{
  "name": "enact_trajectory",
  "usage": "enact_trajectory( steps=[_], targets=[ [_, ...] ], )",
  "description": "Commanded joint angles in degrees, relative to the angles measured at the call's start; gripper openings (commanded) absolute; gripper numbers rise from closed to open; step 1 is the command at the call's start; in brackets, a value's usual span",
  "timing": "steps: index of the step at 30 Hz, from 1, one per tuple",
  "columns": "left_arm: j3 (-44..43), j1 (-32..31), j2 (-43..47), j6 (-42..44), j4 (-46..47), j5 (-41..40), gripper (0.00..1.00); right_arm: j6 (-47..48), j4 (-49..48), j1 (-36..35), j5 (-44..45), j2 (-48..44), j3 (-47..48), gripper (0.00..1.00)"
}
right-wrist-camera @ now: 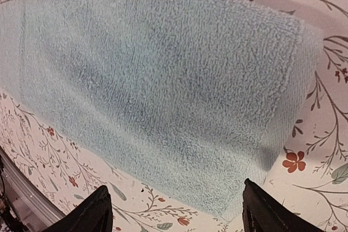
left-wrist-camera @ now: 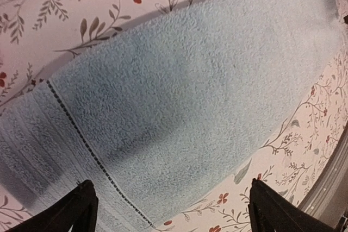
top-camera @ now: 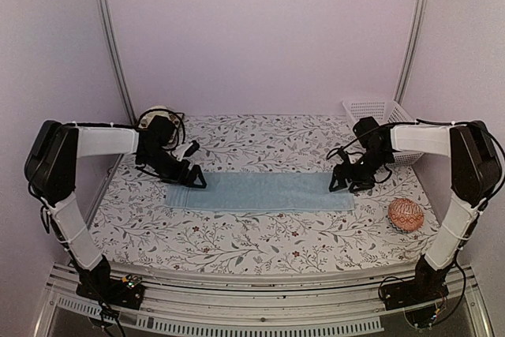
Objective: Roll the towels
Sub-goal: Pick up the towel from the center of the board.
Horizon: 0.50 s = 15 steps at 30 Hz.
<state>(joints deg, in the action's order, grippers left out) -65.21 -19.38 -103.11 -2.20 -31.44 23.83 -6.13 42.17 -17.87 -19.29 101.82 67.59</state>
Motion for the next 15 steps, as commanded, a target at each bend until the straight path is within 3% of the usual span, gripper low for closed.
enact_trajectory(
  steps=[1, 15],
  targets=[
    [-2.73, -0.56, 2.88, -0.44, 1.64, -1.94, 0.97, -6.86, -4.9, 0.28, 5.15, -1.67, -1.07, 0.83],
    [-5.86, -0.54, 4.21, -0.28, 3.14, -7.33, 0.97, -14.55, -13.55, 1.65, 6.94, 2.41, -6.15, 0.81]
  ],
)
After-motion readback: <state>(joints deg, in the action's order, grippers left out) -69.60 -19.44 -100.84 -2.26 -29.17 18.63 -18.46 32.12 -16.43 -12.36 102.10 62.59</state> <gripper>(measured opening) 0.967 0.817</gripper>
